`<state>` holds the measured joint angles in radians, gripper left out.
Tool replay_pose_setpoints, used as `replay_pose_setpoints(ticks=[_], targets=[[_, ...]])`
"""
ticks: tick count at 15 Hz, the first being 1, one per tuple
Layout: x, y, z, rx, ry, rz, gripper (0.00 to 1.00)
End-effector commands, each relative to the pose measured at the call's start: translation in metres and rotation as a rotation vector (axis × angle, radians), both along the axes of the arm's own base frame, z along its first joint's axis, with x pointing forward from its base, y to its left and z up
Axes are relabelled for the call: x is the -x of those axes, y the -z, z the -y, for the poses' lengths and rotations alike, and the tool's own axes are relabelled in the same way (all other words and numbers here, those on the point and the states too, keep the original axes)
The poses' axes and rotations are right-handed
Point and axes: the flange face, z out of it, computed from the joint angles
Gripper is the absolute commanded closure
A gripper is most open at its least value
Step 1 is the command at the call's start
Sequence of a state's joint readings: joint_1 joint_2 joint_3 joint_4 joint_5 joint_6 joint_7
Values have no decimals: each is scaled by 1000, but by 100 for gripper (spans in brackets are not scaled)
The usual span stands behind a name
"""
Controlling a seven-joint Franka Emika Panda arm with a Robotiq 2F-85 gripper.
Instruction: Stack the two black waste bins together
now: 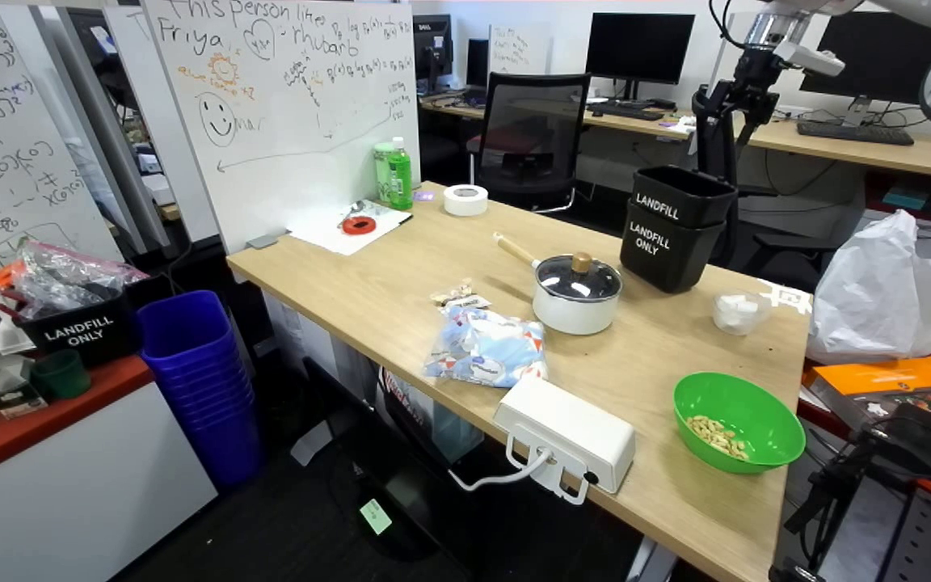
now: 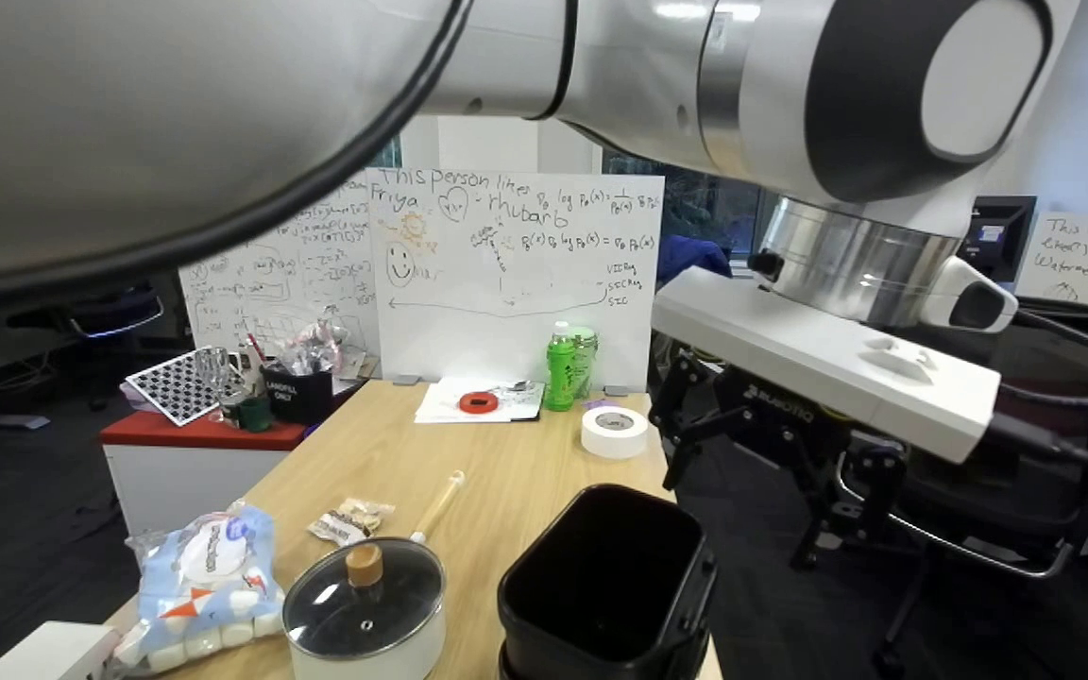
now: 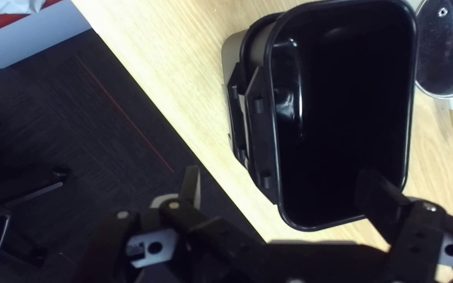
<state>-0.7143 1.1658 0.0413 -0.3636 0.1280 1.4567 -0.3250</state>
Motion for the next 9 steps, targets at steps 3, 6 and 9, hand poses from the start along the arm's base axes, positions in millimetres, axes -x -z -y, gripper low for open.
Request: replay_pose_setpoints(ticks=[3,6,9], targets=[[21,-18,-15,-71,-96,-135,0],[36,-27,-23,-92,-220,-240,0],[47,-34,-30,-99,-354,-330,0]])
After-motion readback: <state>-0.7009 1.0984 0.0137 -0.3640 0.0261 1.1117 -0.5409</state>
